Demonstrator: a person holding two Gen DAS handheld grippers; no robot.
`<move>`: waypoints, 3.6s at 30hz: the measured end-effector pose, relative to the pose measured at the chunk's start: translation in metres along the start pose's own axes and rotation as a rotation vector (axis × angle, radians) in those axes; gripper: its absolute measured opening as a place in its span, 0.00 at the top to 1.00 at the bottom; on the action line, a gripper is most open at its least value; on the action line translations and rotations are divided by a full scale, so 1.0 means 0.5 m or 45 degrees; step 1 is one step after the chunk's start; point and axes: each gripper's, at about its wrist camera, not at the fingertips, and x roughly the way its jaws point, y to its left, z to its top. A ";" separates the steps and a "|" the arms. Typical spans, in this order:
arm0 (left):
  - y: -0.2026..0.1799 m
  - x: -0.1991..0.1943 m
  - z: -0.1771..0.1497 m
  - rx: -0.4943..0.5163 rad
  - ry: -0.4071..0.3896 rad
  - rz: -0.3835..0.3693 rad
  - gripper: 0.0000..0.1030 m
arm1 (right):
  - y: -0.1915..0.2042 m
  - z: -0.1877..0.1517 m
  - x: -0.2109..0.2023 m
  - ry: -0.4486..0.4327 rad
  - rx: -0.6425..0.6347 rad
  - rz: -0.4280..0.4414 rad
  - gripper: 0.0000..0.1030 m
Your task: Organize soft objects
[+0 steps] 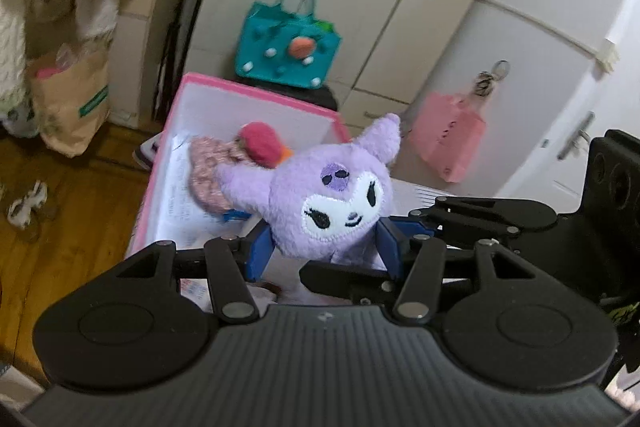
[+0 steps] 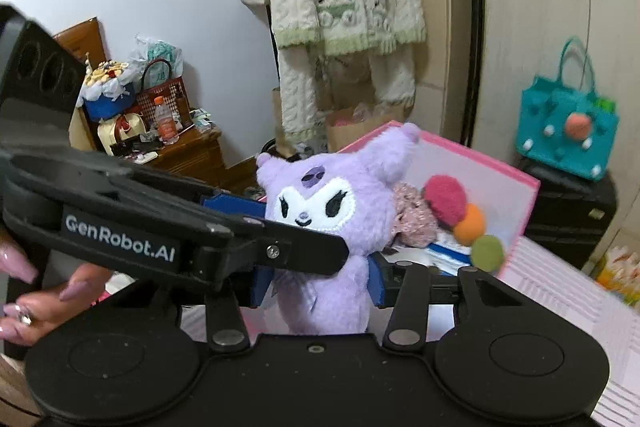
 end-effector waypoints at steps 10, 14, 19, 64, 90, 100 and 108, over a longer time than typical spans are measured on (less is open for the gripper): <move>0.090 0.101 0.048 -0.041 0.155 0.122 0.48 | -0.067 0.035 0.151 0.192 0.191 0.130 0.51; 0.094 0.113 0.052 0.005 0.163 0.169 0.48 | -0.076 0.028 0.184 0.266 0.204 0.157 0.51; 0.082 0.125 0.056 0.027 0.166 0.214 0.47 | -0.088 0.028 0.210 0.311 0.233 0.157 0.53; -0.167 -0.133 -0.083 0.384 -0.112 0.291 0.20 | 0.003 -0.084 -0.236 -0.094 0.042 -0.228 0.25; -0.248 -0.124 -0.136 0.380 -0.046 0.441 0.00 | 0.041 -0.175 -0.356 -0.080 0.085 -0.622 0.00; -0.230 -0.108 -0.133 0.250 0.055 0.481 0.00 | 0.021 -0.170 -0.355 0.000 0.235 -0.674 0.00; -0.257 -0.104 -0.147 0.357 0.052 0.488 0.00 | -0.005 -0.183 -0.343 0.092 0.309 -0.686 0.00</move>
